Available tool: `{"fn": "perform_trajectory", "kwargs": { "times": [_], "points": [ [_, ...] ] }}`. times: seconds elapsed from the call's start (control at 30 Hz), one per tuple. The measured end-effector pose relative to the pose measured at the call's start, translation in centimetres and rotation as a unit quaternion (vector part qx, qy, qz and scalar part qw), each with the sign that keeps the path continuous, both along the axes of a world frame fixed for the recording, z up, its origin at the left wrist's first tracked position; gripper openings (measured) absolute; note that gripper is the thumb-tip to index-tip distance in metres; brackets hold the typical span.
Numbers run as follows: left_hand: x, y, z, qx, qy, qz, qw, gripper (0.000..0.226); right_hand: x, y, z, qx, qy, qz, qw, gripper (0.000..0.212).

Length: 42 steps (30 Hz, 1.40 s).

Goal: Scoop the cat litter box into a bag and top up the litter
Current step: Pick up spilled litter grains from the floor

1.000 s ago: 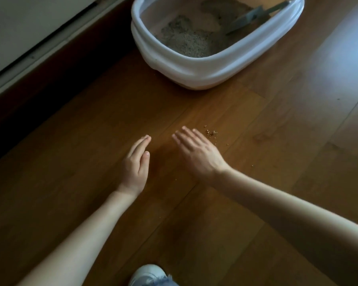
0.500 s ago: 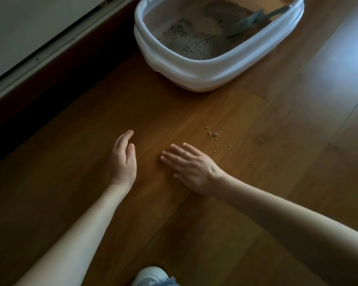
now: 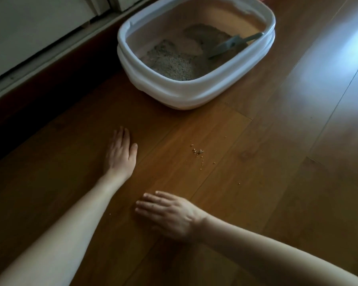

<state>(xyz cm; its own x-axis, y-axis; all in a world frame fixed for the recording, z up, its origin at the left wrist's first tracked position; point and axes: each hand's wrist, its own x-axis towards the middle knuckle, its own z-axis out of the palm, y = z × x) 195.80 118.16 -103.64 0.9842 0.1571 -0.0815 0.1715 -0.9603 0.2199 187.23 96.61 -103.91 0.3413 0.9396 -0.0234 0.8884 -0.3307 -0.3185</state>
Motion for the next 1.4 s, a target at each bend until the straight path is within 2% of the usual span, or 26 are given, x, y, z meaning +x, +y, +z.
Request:
{"fn": "perform_trajectory", "kwargs": {
  "times": [0.17, 0.3, 0.4, 0.47, 0.53, 0.6, 0.7, 0.73, 0.83, 0.9, 0.97, 1.03, 1.1, 1.2, 1.3, 1.4],
  "points": [
    [0.8, -2.6, -0.4, -0.014, -0.015, -0.074, 0.997, 0.065, 6.8, -4.1, 0.8, -0.014, -0.004, -0.181, 0.983, 0.058],
    [0.0, -6.0, -0.6, -0.059, -0.039, -0.159, 0.985, 0.064, 8.8, -7.1, 2.0, 0.059, 0.011, -0.277, 0.959, 0.052],
    [-0.5, -8.6, -0.5, -0.088, -0.045, -0.198, 0.975, 0.062, 10.9, -10.4, 2.1, 0.103, -0.012, -0.421, 0.901, 0.051],
    [-0.6, -10.2, -0.4, -0.109, -0.052, -0.217, 0.969, 0.06, 12.8, -12.3, 1.8, 0.073, 0.002, -0.52, 0.851, 0.053],
    [-0.5, -11.5, -0.4, -0.129, -0.049, -0.223, 0.965, 0.06, 13.8, -12.8, 1.4, 0.035, 0.018, -0.556, 0.831, 0.055],
    [-0.3, -12.7, -0.4, -0.143, -0.048, -0.242, 0.959, 0.059, 13.7, -11.8, 1.2, 0.032, 0.024, -0.521, 0.853, 0.054],
    [-0.2, -14.0, -0.4, -0.156, -0.049, -0.292, 0.942, 0.055, 11.6, -9.5, 1.2, 0.052, 0.032, -0.407, 0.912, 0.051],
    [-0.1, -14.1, -0.3, -0.174, -0.054, -0.301, 0.936, 0.052, 10.8, -9.0, 1.1, 0.066, 0.039, -0.383, 0.92, 0.05],
    [0.4, -12.7, 0.3, -0.205, -0.105, -0.281, 0.932, 0.046, 10.6, -9.5, 1.3, 0.149, 0.053, -0.398, 0.904, 0.048],
    [1.1, -11.0, 0.3, -0.171, -0.136, -0.203, 0.955, 0.047, 12.2, -10.3, 1.5, 0.157, 0.01, -0.434, 0.887, 0.051],
    [1.7, -9.7, -0.1, -0.112, -0.096, -0.105, 0.983, 0.056, 14.6, -11.0, 1.5, 0.128, -0.015, -0.491, 0.862, 0.052],
    [1.9, -9.4, -0.6, -0.054, -0.047, -0.085, 0.994, 0.064, 16.4, -10.9, 1.2, 0.092, 0.006, -0.53, 0.843, 0.052],
    [2.1, -10.1, -0.7, -0.052, -0.042, -0.127, 0.99, 0.065, 17.0, -10.1, 0.9, 0.07, 0.013, -0.478, 0.875, 0.052],
    [2.4, -12.1, -0.7, -0.063, -0.045, -0.206, 0.976, 0.066, 16.3, -8.6, 0.8, 0.056, 0.036, -0.328, 0.942, 0.053],
    [1.9, -13.1, -0.6, -0.093, -0.053, -0.245, 0.964, 0.061, 14.3, -8.5, 0.6, 0.064, 0.045, -0.29, 0.954, 0.058],
    [0.5, -12.7, 0.1, -0.18, -0.049, -0.259, 0.948, 0.052, 12.6, -10.0, 0.8, 0.069, 0.066, -0.271, 0.958, 0.058]
  ]
}}
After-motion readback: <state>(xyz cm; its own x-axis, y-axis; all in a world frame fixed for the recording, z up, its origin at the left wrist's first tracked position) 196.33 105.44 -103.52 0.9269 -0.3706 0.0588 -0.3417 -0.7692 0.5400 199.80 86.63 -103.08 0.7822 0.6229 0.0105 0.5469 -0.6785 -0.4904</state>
